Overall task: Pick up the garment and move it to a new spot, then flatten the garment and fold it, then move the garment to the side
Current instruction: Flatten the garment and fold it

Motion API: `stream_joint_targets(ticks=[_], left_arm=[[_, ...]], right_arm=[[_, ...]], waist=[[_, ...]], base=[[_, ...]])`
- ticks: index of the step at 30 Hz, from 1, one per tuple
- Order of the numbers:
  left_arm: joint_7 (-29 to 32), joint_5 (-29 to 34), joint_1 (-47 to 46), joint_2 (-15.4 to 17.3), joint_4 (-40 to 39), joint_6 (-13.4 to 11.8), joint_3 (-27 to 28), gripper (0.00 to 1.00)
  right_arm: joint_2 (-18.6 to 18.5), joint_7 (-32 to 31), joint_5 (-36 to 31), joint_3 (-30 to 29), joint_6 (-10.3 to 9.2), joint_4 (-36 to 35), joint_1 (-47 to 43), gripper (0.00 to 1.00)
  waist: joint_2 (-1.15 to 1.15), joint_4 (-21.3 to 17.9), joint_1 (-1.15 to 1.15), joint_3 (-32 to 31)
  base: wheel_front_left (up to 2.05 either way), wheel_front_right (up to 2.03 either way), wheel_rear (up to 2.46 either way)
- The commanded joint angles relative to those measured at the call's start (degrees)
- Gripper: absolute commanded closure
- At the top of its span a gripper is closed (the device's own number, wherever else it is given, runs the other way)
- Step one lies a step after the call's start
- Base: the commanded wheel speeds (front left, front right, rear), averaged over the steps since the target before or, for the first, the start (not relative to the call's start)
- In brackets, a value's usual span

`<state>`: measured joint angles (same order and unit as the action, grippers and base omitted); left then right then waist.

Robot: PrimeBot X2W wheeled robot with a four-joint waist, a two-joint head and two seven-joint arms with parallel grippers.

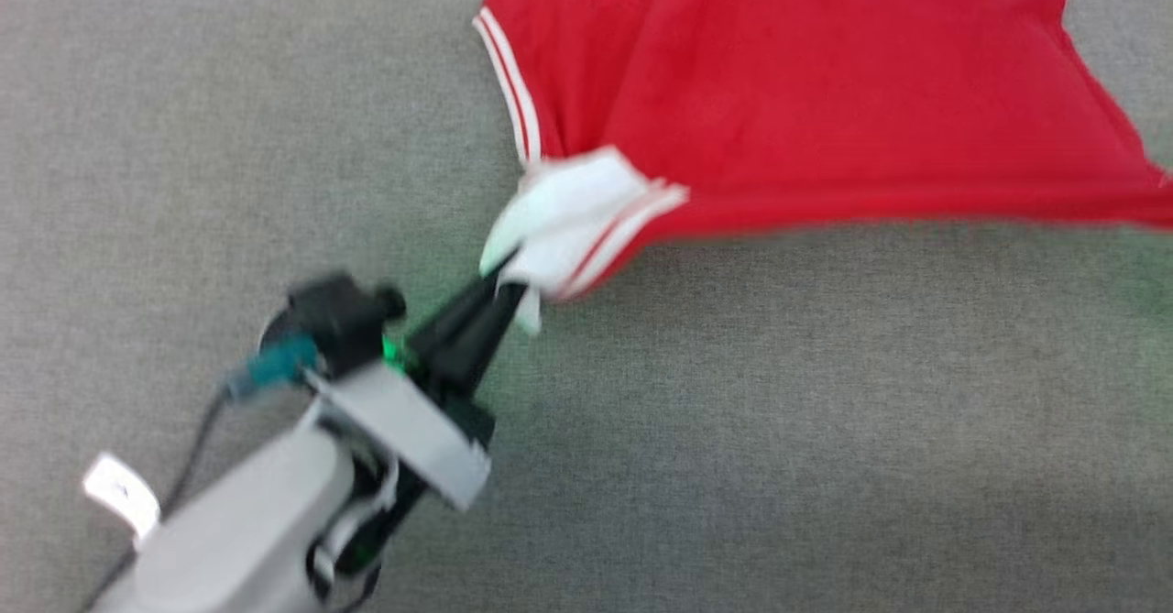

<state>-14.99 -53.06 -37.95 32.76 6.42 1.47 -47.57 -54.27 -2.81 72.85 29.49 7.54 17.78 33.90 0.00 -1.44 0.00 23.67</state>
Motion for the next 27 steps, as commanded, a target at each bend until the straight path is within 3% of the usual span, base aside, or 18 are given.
stream_joint_targets(ticks=[1,11,27], left_arm=[[-0.23,2.76,3.31,1.46,-1.62,-1.9,-1.02,1.0],[0.83,6.72,13.45,5.42,-10.99,-8.63,-4.58,1.0],[2.8,7.28,26.06,13.0,-28.93,-19.22,-6.39,1.0]], right_arm=[[-1.51,-0.51,1.0,-0.06,-0.1,-2.09,-3.82,1.0],[-8.25,-2.77,7.16,-1.34,-0.1,-11.9,-20.16,1.0],[-15.54,1.54,12.52,-5.08,-0.1,-21.65,-38.15,1.0]], waist=[[0.0,-0.1,0.0,-0.89],[0.0,-0.75,0.0,-3.36],[0.0,-1.39,0.0,-4.42]], base=[[0.0,0.0,0.0],[0.0,0.0,0.0],[0.0,0.0,0.0]])
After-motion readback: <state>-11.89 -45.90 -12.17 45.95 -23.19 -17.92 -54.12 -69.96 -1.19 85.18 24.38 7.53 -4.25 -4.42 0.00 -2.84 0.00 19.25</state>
